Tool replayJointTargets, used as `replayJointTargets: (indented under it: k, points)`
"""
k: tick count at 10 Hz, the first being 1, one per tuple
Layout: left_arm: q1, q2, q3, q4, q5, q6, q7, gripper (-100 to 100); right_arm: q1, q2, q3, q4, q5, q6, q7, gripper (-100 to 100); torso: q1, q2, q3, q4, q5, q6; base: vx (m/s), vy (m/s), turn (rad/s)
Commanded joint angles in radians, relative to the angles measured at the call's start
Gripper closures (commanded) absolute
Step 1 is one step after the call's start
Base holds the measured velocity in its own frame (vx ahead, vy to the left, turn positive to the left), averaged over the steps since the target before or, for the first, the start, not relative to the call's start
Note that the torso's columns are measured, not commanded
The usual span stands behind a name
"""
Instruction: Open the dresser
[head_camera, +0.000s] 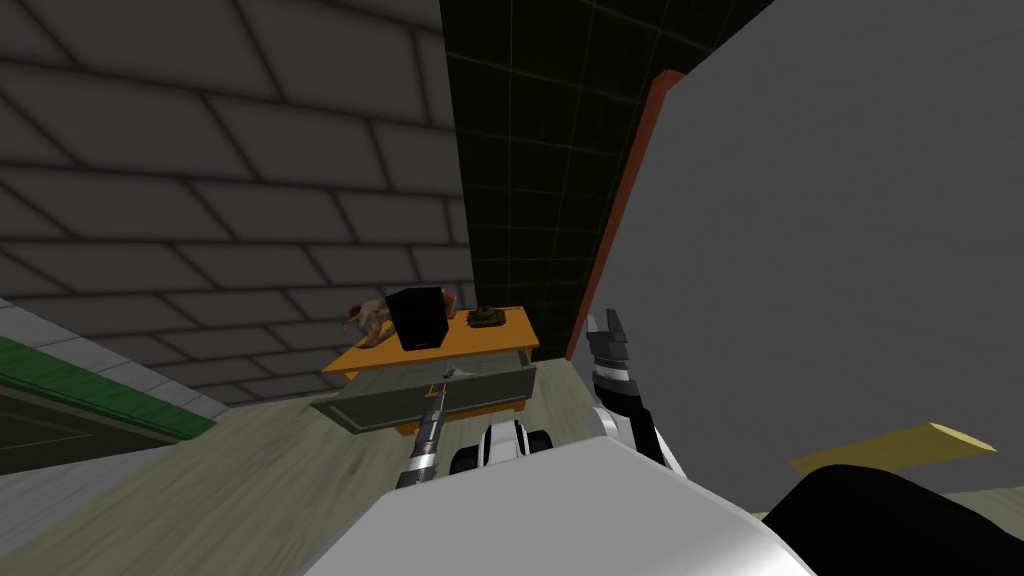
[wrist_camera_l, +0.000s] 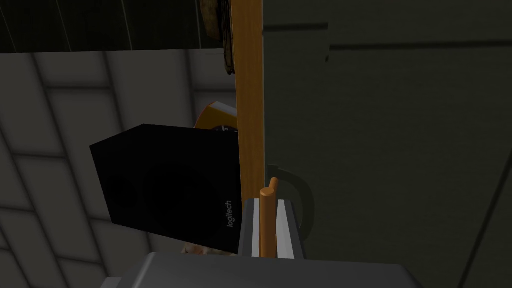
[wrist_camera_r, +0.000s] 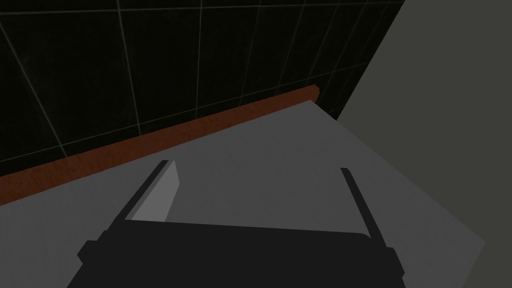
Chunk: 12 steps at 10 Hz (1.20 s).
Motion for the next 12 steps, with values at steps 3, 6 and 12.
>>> replayJointTargets:
  k: [3,6,12]
  points:
    - [-0.122,0.005,0.020,0.113,0.032,-0.007,-0.021,100,0.000,0.000,0.000,0.000,0.000,0.000,0.000,0,0.003,0.003,0.003,0.000,0.001,-0.002,-0.165,0.012,-0.025]
    - [-0.212,0.007,0.032,0.187,0.051,-0.012,-0.032,100,0.000,0.000,0.000,0.000,0.000,0.000,0.000,0,0.002,0.002,0.001,-0.001,0.001,-0.002,-0.113,0.006,-0.018]
    - [-0.325,0.018,0.046,0.229,0.072,0.067,-0.035,-100,0.000,0.000,0.000,0.000,0.000,0.000,0.000,0,0.002,-0.001,0.000,-0.003,0.002,-0.001,-0.130,-0.003,-0.002]
